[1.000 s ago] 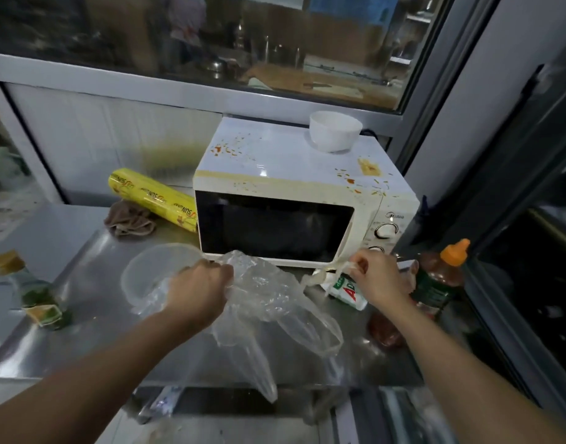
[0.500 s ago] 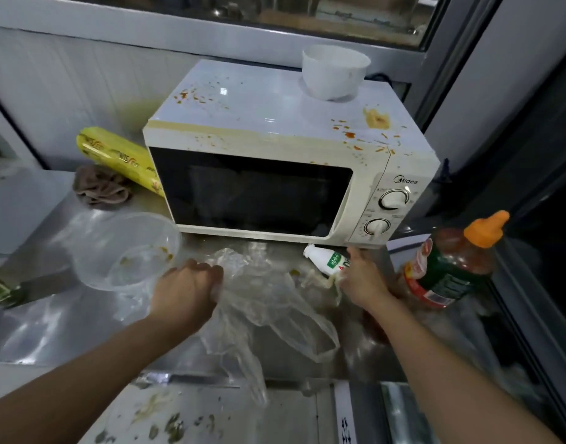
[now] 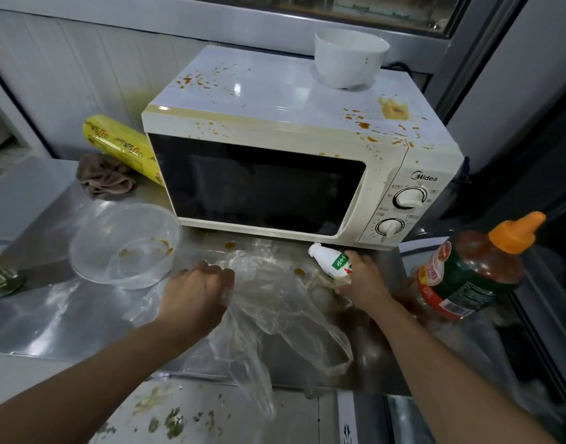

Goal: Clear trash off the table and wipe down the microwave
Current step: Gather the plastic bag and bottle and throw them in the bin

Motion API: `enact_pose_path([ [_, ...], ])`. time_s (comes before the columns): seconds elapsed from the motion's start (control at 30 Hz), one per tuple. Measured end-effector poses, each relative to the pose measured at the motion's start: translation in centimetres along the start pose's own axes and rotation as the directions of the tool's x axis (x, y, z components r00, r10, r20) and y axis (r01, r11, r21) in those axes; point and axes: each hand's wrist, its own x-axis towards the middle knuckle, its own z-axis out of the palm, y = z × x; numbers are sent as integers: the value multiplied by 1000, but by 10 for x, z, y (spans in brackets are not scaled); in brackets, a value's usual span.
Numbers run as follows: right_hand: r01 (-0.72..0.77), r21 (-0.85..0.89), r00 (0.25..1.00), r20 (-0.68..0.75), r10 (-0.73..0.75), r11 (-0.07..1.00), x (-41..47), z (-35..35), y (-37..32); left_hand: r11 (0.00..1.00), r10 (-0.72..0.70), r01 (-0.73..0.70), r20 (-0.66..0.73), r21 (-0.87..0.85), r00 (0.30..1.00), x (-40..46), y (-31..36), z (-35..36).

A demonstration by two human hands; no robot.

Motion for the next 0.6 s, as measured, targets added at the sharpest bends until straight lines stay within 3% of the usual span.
enact_pose_path([
  [0.3,60,189,996,-75,-47,980,-25,-9,-16,999,-23,21,35,47,999,-9,-4,-7],
  [0.6,171,223,978,-153,-138,960,-74,-52,-43,993,-58,56,14,105,998,-30,-6,-58],
])
